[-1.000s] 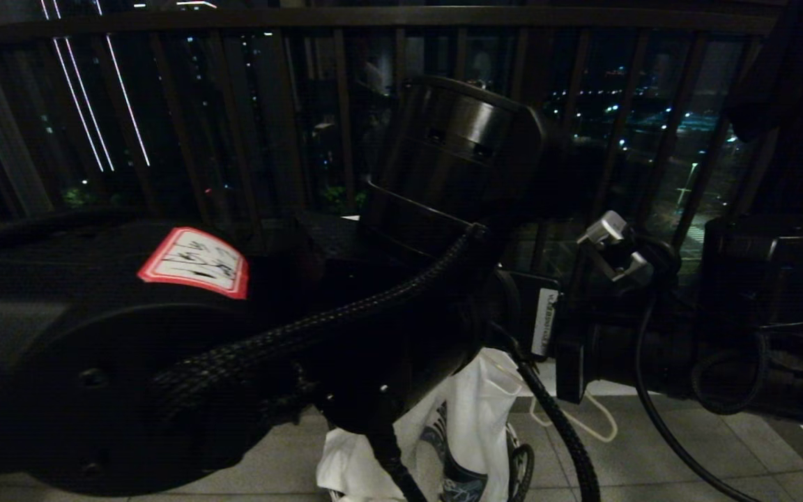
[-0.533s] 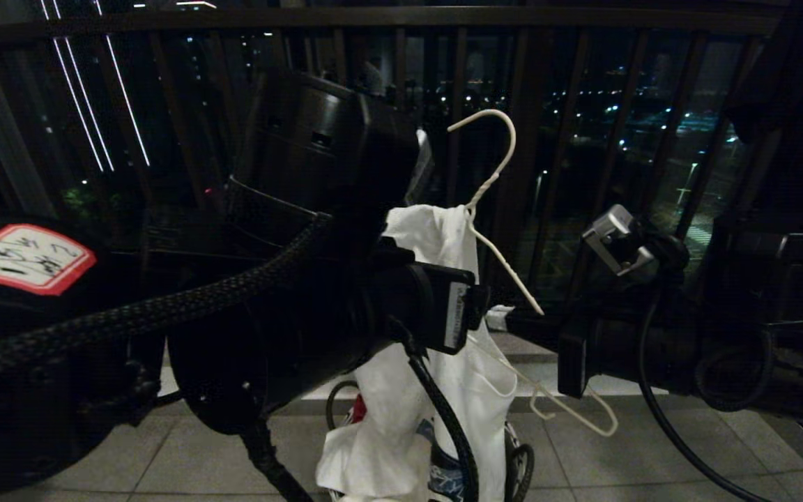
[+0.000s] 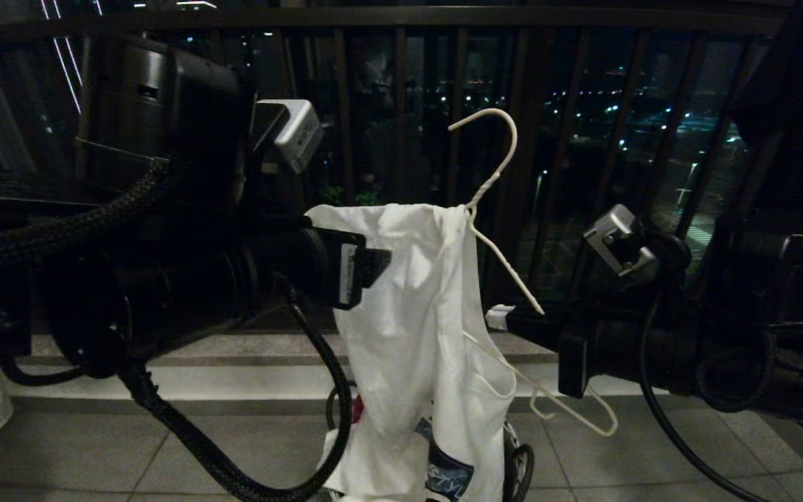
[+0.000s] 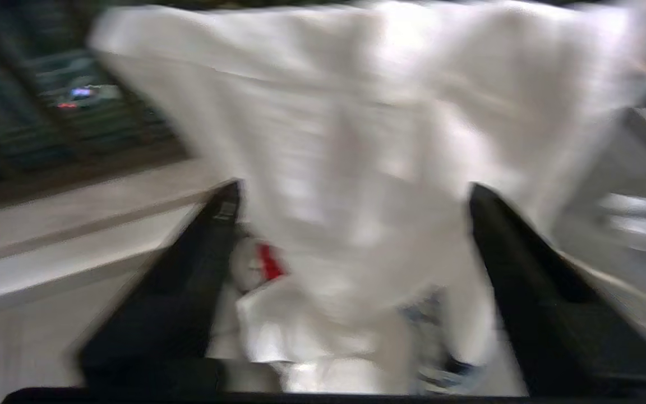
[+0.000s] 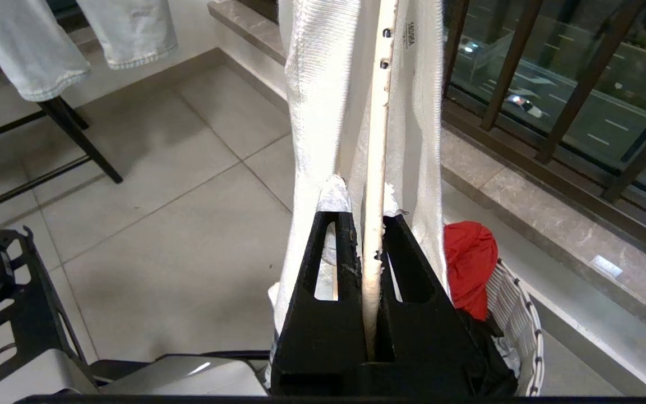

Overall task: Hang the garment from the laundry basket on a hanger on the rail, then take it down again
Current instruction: Hang the clothes on the clothes rack

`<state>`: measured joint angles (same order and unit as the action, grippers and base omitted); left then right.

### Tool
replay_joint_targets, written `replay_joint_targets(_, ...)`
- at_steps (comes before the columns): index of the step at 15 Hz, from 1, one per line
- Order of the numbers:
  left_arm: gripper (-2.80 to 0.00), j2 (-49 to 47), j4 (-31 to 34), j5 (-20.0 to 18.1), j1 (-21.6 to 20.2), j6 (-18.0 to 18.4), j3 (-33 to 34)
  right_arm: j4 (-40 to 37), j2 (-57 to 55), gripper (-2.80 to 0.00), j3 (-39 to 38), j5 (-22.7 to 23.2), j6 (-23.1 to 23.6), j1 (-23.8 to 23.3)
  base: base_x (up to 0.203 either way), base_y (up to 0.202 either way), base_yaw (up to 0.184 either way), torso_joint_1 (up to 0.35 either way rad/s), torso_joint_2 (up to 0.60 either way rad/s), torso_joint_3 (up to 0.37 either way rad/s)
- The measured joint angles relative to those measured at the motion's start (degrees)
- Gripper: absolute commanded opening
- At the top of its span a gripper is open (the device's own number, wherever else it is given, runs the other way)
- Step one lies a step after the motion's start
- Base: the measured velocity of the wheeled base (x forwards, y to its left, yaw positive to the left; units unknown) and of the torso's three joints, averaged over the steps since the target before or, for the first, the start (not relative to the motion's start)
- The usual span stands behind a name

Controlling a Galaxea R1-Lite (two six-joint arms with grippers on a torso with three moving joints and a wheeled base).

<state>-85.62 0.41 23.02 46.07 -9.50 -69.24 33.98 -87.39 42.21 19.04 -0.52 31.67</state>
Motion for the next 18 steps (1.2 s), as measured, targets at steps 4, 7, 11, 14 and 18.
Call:
replay_joint_targets(4, -2.8, 2.47, 4.79, -11.42, -8.48, 7.35, 0.17, 0.01, -0.15, -2.8, -0.85, 0.94, -0.07, 0.11, 0.0, 0.0, 0.0, 0.0, 0.0, 0.0)
replay_joint_targets(7, -2.8, 5.08, 13.27, -26.21, -15.85, 16.17, -2.0, 0.01, -0.12, -2.8, -1.87, 4.69, -0.05, 0.04, 0.0, 0.0, 0.0, 0.0, 0.0, 0.0)
replay_joint_targets(11, -2.8, 6.84, 20.98, -35.3, -18.85, 24.12, -4.54, 0.01, -0.01, -2.8, -3.63, 10.77, 0.23, -0.22, 0.0, 0.0, 0.0, 0.0, 0.0, 0.0)
replay_joint_targets(14, -2.8, 6.7, 24.71, -40.04, -19.65, 28.8, -6.45, 0.01, 0.32, -2.8, -4.47, 13.44, 0.34, -0.22, 0.0, 0.0, 0.0, 0.0, 0.0, 0.0)
replay_joint_targets(18, -2.8, 3.42, 24.86, -41.8, -20.34, 32.95, -9.92, -0.07, 0.77, -2.8, -5.12, 15.35, 0.52, -0.17, 0.0, 0.0, 0.0, 0.0, 0.0, 0.0)
